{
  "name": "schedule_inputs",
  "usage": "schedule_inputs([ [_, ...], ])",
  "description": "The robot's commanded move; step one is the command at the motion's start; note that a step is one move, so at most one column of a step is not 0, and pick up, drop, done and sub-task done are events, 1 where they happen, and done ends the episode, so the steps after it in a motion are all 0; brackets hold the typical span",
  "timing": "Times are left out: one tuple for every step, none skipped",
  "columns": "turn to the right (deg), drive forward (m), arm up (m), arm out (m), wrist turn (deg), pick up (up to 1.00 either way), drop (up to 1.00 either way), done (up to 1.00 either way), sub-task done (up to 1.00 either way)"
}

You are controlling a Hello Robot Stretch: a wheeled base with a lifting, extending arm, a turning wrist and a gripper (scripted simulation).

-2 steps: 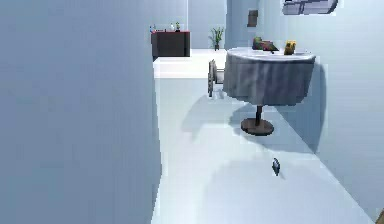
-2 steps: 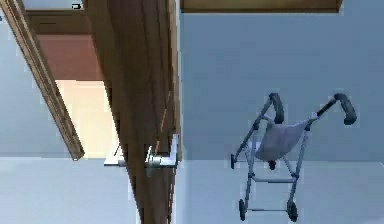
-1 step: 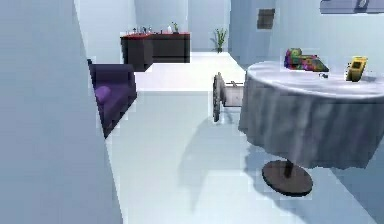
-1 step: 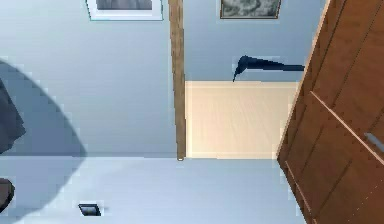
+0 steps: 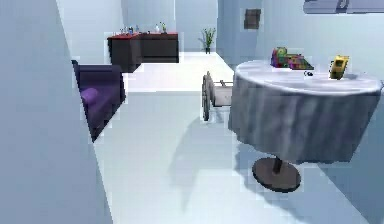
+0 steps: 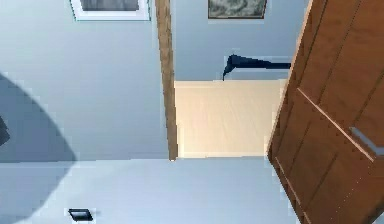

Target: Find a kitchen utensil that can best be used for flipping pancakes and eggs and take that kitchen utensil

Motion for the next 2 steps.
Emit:
schedule_inputs([
  [0.0,0.75,0.0,0.0,0.0,0.0,0.0,0.0,0.0],
  [-6.0,0.0,0.0,0.0,0.0,0.0,0.0,0.0,0.0],
])
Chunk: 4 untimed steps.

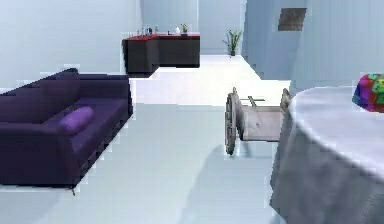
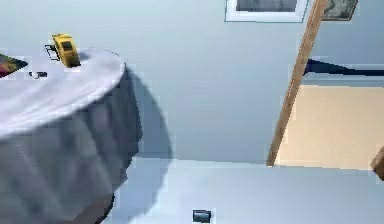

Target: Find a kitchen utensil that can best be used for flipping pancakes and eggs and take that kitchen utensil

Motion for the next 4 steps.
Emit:
schedule_inputs([
  [0.0,1.0,0.0,0.0,0.0,0.0,0.0,0.0,0.0],
  [0.0,1.0,0.0,0.0,0.0,0.0,0.0,0.0,0.0],
  [-3.0,0.0,0.0,0.0,0.0,0.0,0.0,0.0,0.0],
  [-45.0,0.0,0.0,0.0,0.0,0.0,0.0,0.0,0.0],
])
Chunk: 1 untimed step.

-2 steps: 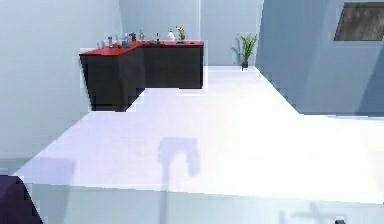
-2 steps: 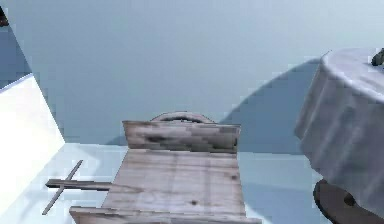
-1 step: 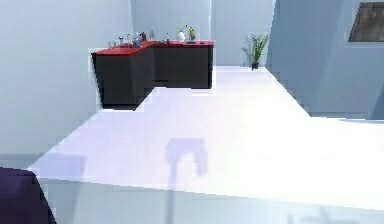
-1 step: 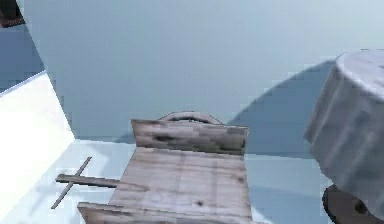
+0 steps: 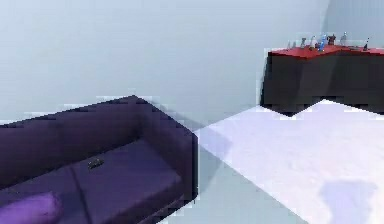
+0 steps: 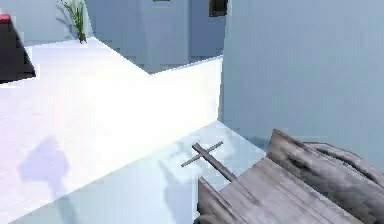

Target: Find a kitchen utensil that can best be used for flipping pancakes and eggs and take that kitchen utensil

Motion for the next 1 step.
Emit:
schedule_inputs([
  [-45.0,0.0,0.0,0.0,0.0,0.0,0.0,0.0,0.0],
])
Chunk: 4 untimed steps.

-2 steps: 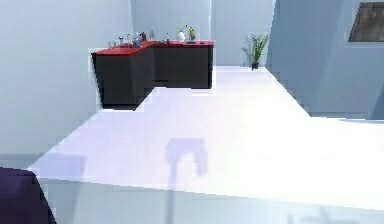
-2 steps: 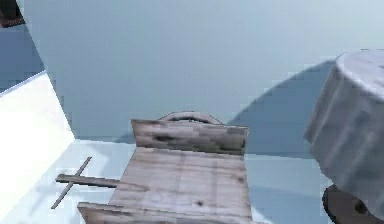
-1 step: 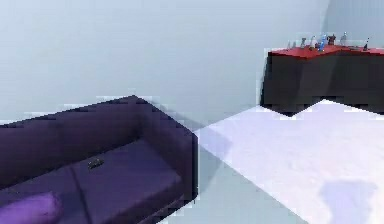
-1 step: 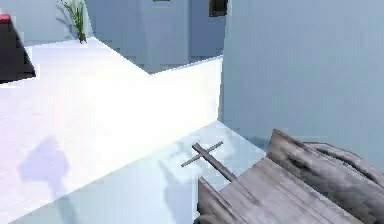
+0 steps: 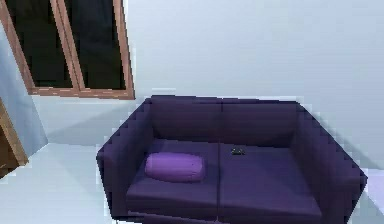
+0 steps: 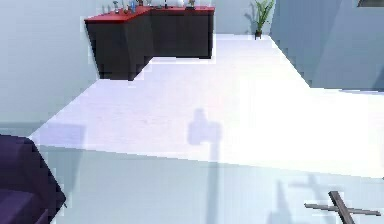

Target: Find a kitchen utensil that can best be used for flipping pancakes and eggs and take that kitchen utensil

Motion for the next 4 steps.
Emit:
schedule_inputs([
  [-6.0,0.0,0.0,0.0,0.0,0.0,0.0,0.0,0.0],
  [0.0,0.1,0.0,0.0,0.0,0.0,0.0,0.0,0.0],
  [45.0,0.0,0.0,0.0,0.0,0.0,0.0,0.0,0.0],
  [21.0,0.0,0.0,0.0,0.0,0.0,0.0,0.0,0.0],
])
